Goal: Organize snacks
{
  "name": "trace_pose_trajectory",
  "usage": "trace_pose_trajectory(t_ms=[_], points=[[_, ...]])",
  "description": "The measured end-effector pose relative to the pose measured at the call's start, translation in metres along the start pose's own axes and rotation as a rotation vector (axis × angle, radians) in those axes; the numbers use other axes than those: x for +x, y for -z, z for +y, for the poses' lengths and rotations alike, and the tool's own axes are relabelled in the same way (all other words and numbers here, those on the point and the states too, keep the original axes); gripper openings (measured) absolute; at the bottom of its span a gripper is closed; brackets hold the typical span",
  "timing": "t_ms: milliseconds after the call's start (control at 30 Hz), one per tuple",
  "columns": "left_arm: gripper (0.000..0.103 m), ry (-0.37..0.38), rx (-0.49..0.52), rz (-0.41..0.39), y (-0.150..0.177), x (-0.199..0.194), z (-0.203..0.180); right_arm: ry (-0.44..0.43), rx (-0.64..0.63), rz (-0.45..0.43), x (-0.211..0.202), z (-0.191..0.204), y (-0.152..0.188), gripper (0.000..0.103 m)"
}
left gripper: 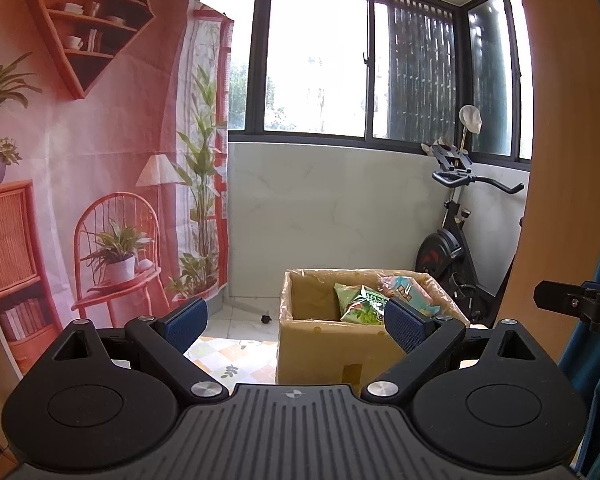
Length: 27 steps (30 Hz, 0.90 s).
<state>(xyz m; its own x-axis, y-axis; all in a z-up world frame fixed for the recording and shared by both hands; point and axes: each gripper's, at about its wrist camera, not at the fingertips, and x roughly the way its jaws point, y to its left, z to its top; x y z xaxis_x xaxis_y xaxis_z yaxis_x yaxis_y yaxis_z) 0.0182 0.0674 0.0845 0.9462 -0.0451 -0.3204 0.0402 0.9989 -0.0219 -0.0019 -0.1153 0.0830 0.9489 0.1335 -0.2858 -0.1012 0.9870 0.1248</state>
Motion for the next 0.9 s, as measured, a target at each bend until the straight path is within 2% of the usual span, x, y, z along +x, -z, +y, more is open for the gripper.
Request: trace_pose_trajectory(t_ms=[900], points=[[0.097, 0.001, -0.012, 0.022, 0.0034, 0.0034, 0.009, 0.009, 0.0, 0.016, 0.0022, -0.0034, 0.0022, 0.103]])
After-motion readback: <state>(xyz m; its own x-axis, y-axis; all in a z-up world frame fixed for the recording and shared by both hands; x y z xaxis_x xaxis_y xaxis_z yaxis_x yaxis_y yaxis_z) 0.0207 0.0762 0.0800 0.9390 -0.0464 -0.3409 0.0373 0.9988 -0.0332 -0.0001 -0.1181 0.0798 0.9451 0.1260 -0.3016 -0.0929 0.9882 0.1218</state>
